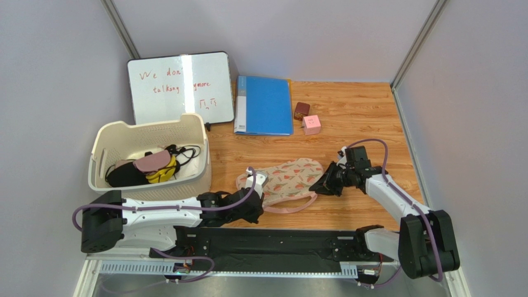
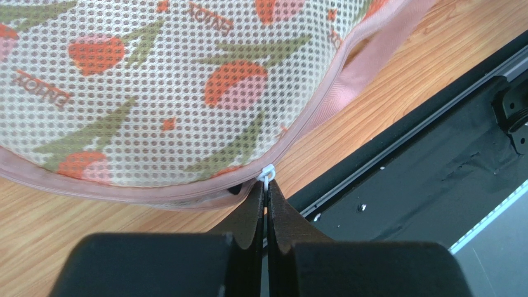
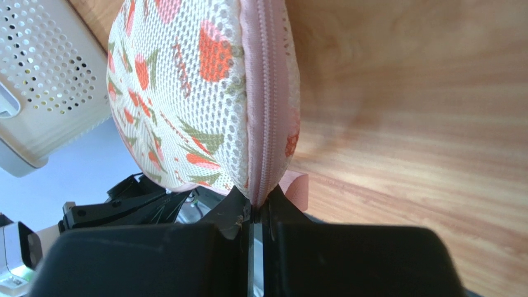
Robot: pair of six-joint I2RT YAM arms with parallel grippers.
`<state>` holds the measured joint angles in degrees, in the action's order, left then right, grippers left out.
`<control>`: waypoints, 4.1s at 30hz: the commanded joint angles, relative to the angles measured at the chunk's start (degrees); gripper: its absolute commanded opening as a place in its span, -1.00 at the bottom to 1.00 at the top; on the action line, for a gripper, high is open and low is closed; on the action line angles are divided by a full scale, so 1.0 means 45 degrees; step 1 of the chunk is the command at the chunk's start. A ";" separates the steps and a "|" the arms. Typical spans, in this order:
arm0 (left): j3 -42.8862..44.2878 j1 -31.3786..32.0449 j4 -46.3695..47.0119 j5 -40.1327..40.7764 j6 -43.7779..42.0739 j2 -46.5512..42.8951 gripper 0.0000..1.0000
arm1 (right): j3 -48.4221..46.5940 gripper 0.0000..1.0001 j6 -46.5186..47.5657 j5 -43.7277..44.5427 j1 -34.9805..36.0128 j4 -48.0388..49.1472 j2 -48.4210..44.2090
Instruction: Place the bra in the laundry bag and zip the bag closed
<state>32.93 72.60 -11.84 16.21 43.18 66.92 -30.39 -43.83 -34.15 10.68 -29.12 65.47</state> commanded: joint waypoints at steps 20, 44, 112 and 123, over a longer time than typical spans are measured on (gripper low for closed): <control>0.2761 -0.0195 0.3626 -0.1414 -0.0396 0.4037 -1.00 | -0.2327 1.00 0.2063 0.6082 0.1163 -0.3720 -0.2514; 0.1530 -0.0547 0.3254 -0.1198 0.0170 0.1984 -1.00 | -0.0241 0.75 -0.4994 0.1940 0.4324 0.0157 -0.4313; 0.2917 -0.0273 0.4017 -0.1902 0.0307 0.4543 -1.00 | -0.3229 0.63 0.3178 0.1317 0.2063 -0.0772 0.1650; 0.3229 -0.0371 0.3841 -0.1941 0.0170 0.4544 -1.00 | -0.0166 0.74 0.1405 0.0740 0.2100 -0.0841 -0.2751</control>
<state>44.66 71.13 3.25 7.88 45.45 87.66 -36.12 -32.18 -26.74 19.84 -35.79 55.86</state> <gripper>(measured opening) 0.006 0.890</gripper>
